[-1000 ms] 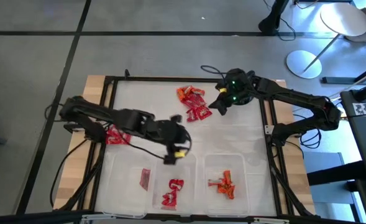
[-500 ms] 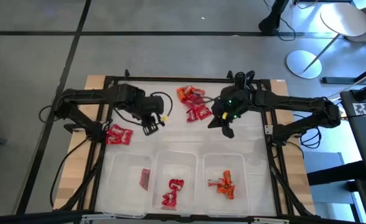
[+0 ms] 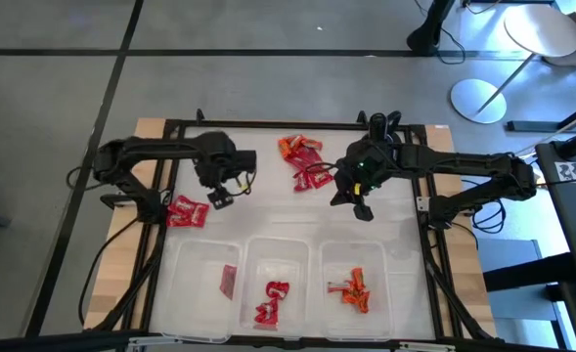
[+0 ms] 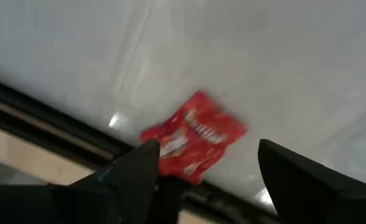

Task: Sort candy
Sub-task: Put the red candy into the middle transparent bin

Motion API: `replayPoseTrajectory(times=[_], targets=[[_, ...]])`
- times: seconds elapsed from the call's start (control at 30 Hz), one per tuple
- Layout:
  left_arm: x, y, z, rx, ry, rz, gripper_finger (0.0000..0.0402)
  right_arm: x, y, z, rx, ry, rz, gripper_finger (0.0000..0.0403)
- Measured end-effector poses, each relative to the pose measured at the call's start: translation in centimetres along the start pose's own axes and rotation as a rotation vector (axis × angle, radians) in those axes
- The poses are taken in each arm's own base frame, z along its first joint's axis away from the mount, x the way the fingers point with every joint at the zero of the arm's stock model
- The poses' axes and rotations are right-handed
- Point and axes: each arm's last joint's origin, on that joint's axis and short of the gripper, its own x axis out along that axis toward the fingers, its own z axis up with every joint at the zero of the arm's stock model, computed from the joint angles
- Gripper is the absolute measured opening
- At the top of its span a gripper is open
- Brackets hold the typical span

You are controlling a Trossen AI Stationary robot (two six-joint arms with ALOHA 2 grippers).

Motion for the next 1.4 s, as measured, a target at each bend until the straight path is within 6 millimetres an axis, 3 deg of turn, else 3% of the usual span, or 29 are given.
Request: replayPoseTrajectory(times=[0.17,0.4,0.53,0.8,1.07,1.2,1.4], targets=[[4.9,0.9,-0.1,-0.001,0.126,0.02,0.0258,0.0,0.0,-0.1,0.003,0.006,0.009,0.0003],[9.2,1.7,-1.9,-0.053,0.297,0.054,0.026,0.0,0.0,-0.1,0.008,0.005,0.009,0.0003],[10.8,1.9,-2.6,-0.074,0.339,0.045,0.0261,0.0,0.0,0.1,0.006,-0.009,0.006,0.0003],[13.3,0.9,-2.5,-0.073,0.264,-0.067,0.0261,0.0,0.0,0.1,0.025,-0.012,0.005,0.0003],[15.2,1.1,-3.8,-0.176,0.313,-0.046,0.0256,0.0,0.0,0.0,0.038,0.0,-0.005,0.0003],[15.8,1.1,-4.2,-0.206,0.329,-0.032,0.0219,0.0,-0.1,0.0,0.037,0.0,-0.011,0.0003],[15.1,1.0,-3.7,-0.225,0.317,-0.056,0.01,0.0,-0.1,0.0,0.037,0.0,-0.011,0.0003]])
